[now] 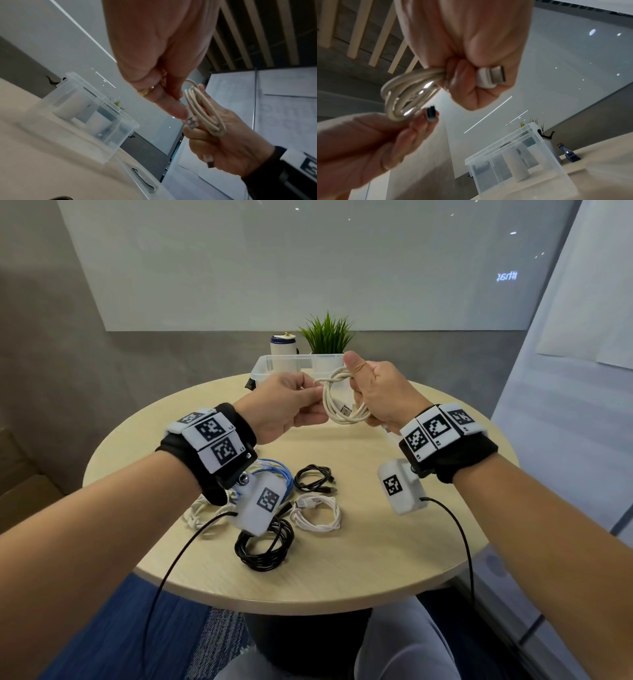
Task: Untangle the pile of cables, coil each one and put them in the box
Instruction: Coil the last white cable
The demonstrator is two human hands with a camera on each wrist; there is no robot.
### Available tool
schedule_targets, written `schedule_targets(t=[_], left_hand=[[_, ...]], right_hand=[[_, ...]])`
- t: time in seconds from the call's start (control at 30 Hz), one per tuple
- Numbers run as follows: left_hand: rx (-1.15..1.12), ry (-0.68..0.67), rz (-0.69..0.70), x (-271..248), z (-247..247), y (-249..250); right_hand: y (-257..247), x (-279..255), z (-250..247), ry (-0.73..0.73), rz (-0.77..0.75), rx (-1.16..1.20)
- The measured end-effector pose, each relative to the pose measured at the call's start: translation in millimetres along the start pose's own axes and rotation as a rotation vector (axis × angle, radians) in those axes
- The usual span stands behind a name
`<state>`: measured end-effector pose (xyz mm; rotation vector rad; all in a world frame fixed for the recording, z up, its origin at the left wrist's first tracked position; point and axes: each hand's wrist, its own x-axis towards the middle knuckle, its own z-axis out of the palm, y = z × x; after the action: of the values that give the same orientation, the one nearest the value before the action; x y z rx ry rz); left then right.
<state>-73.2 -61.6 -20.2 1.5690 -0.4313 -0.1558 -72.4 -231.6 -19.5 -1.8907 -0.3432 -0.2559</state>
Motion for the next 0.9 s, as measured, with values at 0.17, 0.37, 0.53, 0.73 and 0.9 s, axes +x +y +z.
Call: schedule_targets(t=[0.17, 0.37, 0.53, 0.73, 0.9], left_hand=[[-0.226, -0.109, -0.040, -4, 3, 4], [-0.073, -0.069, -0.108, -6, 12, 3], [-0.054, -0.107, -0.165, -8, 21, -2], [-0.144, -0.247, -0.245, -14, 20, 1], [0.002, -0.086, -0.276, -7, 20, 0]], right_hand=[[5, 7, 1, 0.149, -0.068, -0.217], [5, 7, 2, 0.267, -0.137, -0.330], [5, 7, 1, 0.273, -0.119, -0.281], [6, 4, 2, 0.230, -0.132, -0.254], [5, 0, 2, 0.110, -0.223, -0.265]])
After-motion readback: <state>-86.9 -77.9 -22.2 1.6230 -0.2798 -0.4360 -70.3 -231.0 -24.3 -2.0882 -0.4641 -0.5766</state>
